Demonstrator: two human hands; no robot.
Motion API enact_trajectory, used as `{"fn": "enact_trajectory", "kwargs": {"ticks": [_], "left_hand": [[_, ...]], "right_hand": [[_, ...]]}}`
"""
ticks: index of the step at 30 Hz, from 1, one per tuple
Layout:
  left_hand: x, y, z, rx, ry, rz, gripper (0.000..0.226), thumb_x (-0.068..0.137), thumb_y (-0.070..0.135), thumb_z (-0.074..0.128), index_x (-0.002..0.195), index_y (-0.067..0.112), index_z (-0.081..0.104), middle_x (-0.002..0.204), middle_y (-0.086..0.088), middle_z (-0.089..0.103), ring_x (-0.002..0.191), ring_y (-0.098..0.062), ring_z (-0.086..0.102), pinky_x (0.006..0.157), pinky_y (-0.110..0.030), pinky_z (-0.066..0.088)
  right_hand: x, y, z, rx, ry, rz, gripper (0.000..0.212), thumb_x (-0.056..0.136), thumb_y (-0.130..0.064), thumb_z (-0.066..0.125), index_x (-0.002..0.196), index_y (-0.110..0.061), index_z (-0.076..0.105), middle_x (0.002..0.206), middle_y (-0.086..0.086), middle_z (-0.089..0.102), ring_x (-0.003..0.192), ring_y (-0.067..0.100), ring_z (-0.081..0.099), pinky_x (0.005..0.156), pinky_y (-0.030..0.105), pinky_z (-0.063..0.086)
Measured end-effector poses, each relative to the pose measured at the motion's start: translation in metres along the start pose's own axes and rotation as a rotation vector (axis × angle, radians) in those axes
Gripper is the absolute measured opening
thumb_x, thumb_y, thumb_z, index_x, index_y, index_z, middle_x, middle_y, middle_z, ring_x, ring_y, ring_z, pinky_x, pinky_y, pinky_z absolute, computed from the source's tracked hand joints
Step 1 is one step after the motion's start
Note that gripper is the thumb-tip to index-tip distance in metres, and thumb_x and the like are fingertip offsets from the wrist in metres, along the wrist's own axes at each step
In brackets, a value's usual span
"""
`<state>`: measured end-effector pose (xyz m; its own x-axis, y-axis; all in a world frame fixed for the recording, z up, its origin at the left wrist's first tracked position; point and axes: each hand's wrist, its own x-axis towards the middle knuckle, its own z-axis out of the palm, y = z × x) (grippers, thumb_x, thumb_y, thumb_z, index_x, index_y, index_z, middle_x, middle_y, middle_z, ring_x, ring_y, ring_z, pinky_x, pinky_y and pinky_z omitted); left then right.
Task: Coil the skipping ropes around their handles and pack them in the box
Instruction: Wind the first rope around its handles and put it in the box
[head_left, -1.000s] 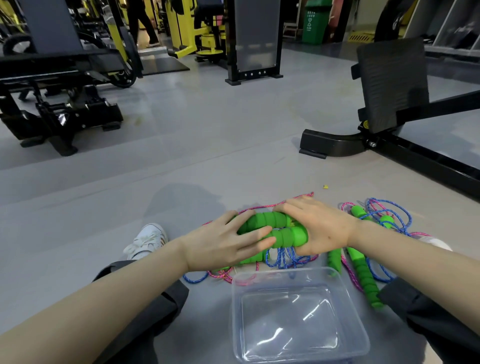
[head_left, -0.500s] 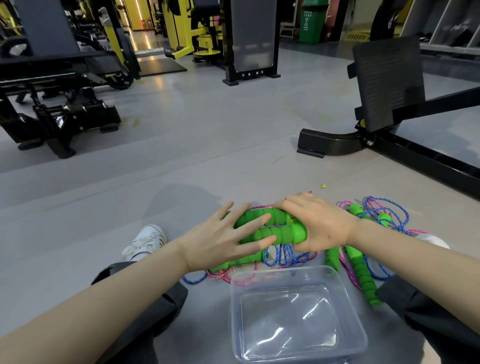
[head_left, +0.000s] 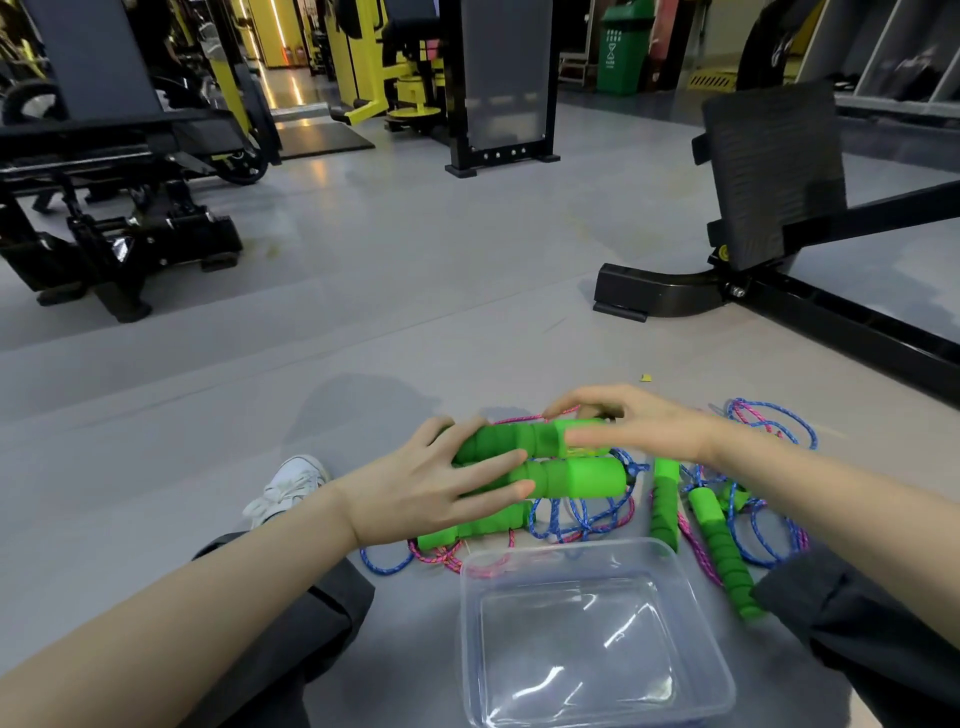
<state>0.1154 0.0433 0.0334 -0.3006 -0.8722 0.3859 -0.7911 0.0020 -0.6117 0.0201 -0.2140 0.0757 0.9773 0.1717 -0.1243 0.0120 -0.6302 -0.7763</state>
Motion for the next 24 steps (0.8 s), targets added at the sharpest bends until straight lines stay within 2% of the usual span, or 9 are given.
{"fn": "enact_trajectory", "kwargs": {"ticks": [2, 5, 8, 10, 12, 15, 17, 20, 24], "left_hand": [[0.003, -0.002, -0.005, 0.002, 0.017, -0.026, 0.038, 0.097, 0.013, 0.051, 0.133, 0.021, 0.043, 0.134, -0.005, 0.045, 0.105, -0.042, 0.050, 0.075, -0.041, 0.046], [0.007, -0.009, -0.013, 0.026, 0.013, -0.060, 0.036, 0.100, 0.010, 0.035, 0.133, 0.020, 0.042, 0.135, -0.006, 0.044, 0.105, -0.040, 0.049, 0.075, -0.040, 0.045], [0.004, -0.013, -0.012, 0.022, 0.016, -0.148, 0.038, 0.098, 0.009, 0.032, 0.134, 0.018, 0.042, 0.136, -0.007, 0.042, 0.106, -0.041, 0.047, 0.075, -0.041, 0.048], [0.003, -0.016, -0.011, -0.002, 0.065, -0.285, 0.038, 0.095, 0.009, 0.040, 0.133, 0.017, 0.043, 0.135, -0.007, 0.042, 0.105, -0.041, 0.049, 0.074, -0.043, 0.049], [0.007, -0.020, -0.013, -0.033, 0.131, -0.435, 0.037, 0.094, 0.014, 0.047, 0.131, 0.017, 0.044, 0.134, -0.007, 0.043, 0.104, -0.039, 0.049, 0.074, -0.044, 0.051], [0.016, -0.026, -0.016, -0.047, 0.208, -0.557, 0.036, 0.094, 0.018, 0.050, 0.130, 0.016, 0.044, 0.133, -0.007, 0.044, 0.103, -0.039, 0.051, 0.078, -0.045, 0.051], [0.019, -0.028, -0.015, -0.012, 0.211, -0.546, 0.042, 0.091, 0.014, 0.056, 0.131, 0.016, 0.044, 0.134, -0.007, 0.044, 0.102, -0.042, 0.054, 0.077, -0.046, 0.051], [0.015, -0.028, -0.011, 0.032, 0.142, -0.491, 0.066, 0.076, 0.003, 0.073, 0.133, 0.017, 0.044, 0.135, -0.007, 0.043, 0.102, -0.042, 0.052, 0.071, -0.045, 0.049], [-0.001, -0.027, -0.008, 0.121, -0.044, -0.356, 0.079, 0.065, -0.001, 0.073, 0.135, 0.018, 0.042, 0.135, -0.008, 0.042, 0.102, -0.041, 0.048, 0.072, -0.040, 0.044]], "right_hand": [[0.001, 0.000, -0.012, 0.211, 0.024, 0.107, 0.076, 0.067, -0.077, 0.039, 0.100, -0.015, 0.067, 0.101, 0.013, 0.068, 0.088, 0.019, 0.057, 0.086, 0.029, 0.042], [0.002, 0.009, -0.018, 0.553, 0.024, 0.212, 0.082, 0.066, -0.082, 0.044, 0.091, -0.006, 0.062, 0.085, 0.018, 0.057, 0.083, 0.025, 0.052, 0.083, 0.029, 0.041], [0.003, 0.009, -0.017, 0.744, 0.087, 0.179, 0.064, 0.082, -0.065, 0.034, 0.080, -0.007, 0.059, 0.058, 0.010, 0.051, 0.050, 0.021, 0.049, 0.058, 0.028, 0.042], [0.006, 0.006, -0.017, 0.795, 0.222, 0.152, 0.050, 0.091, -0.053, 0.029, 0.077, -0.012, 0.054, 0.049, 0.004, 0.036, 0.040, 0.016, 0.033, 0.055, 0.030, 0.036], [0.009, 0.008, -0.014, 0.646, 0.433, 0.146, 0.044, 0.099, -0.043, 0.027, 0.078, -0.016, 0.056, 0.048, 0.000, 0.029, 0.039, 0.012, 0.027, 0.053, 0.030, 0.033], [0.010, 0.007, 0.002, 0.227, 0.631, 0.090, 0.041, 0.101, -0.038, 0.028, 0.088, -0.016, 0.059, 0.056, -0.009, 0.037, 0.049, 0.004, 0.036, 0.055, 0.025, 0.036], [0.008, 0.000, 0.013, -0.002, 0.570, 0.045, 0.033, 0.103, -0.028, 0.027, 0.100, -0.012, 0.055, 0.071, -0.009, 0.048, 0.064, 0.002, 0.045, 0.065, 0.022, 0.038], [0.010, -0.008, 0.025, -0.234, 0.368, 0.026, 0.028, 0.101, -0.030, 0.029, 0.101, -0.008, 0.047, 0.087, 0.014, 0.061, 0.083, 0.030, 0.056, 0.080, 0.039, 0.041], [0.009, -0.020, 0.026, -0.444, 0.225, -0.015, 0.030, 0.097, -0.031, 0.041, 0.070, -0.019, 0.035, 0.063, 0.005, 0.045, 0.062, 0.025, 0.042, 0.066, 0.042, 0.038]]}}
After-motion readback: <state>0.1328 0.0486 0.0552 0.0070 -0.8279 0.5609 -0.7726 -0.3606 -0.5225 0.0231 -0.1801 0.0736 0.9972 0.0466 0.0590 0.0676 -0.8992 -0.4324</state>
